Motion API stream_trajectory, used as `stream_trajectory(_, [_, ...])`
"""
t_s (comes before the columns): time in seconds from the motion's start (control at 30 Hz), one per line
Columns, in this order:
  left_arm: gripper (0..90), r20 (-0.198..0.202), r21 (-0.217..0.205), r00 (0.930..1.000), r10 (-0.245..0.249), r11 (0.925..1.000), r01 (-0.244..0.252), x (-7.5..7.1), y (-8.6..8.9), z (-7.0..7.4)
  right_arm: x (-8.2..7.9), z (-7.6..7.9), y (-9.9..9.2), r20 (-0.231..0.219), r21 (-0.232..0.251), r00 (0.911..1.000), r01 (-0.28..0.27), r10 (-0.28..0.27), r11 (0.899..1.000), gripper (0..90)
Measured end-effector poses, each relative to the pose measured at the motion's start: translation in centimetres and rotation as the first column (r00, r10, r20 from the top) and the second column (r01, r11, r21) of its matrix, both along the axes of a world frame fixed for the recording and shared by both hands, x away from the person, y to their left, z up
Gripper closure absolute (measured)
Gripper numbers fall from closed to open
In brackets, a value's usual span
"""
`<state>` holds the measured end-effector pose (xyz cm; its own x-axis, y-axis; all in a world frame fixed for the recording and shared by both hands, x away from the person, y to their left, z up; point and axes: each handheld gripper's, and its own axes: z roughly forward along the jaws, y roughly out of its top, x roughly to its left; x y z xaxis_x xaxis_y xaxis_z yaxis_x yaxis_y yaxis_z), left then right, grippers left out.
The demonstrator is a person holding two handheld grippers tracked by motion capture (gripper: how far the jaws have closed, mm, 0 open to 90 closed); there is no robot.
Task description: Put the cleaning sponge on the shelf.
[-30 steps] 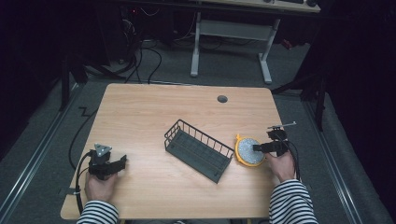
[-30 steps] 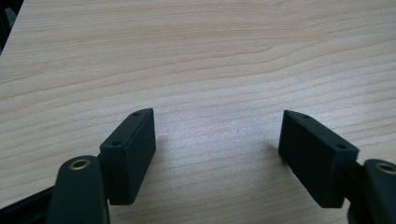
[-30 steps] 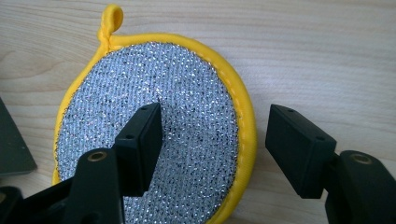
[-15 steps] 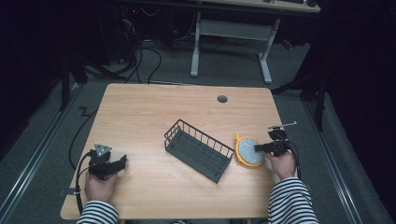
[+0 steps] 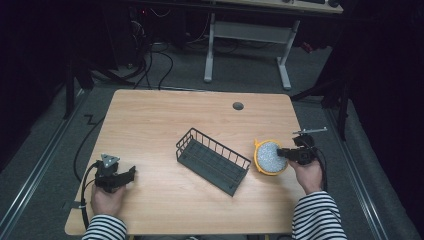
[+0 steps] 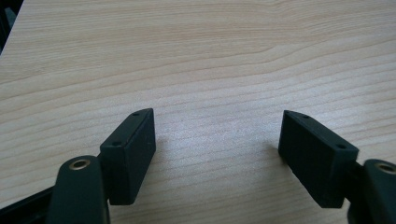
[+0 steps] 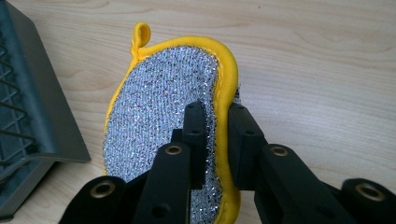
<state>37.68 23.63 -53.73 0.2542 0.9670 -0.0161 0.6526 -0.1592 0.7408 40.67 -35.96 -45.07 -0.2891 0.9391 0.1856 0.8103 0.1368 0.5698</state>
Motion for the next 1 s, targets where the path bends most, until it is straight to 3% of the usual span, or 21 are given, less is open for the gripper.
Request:
stream_trajectory(0.1, [27.7, 0.000, -0.001, 1.0000, -0.001, 1.0000, 0.001, 0.0, 0.0, 0.0, -0.2, 0.8, 0.2, 0.017, -0.020, 0.9998, -0.009, 0.009, 1.000, 79.3])
stream_trajectory(0.5, [27.6, 0.000, 0.000, 1.0000, -0.004, 1.0000, 0.004, 0.0, 0.0, 0.0, -1.0, 4.9, 0.6, 0.117, -0.014, 0.9926, -0.032, 0.033, 0.999, 79.4])
stream_trajectory(1.0, [27.6, 0.000, 0.000, 1.0000, -0.005, 1.0000, 0.005, 0.0, 0.0, 0.0, -1.3, 8.2, 3.3, 0.177, -0.017, 0.9766, -0.121, 0.122, 0.993, 79.4])
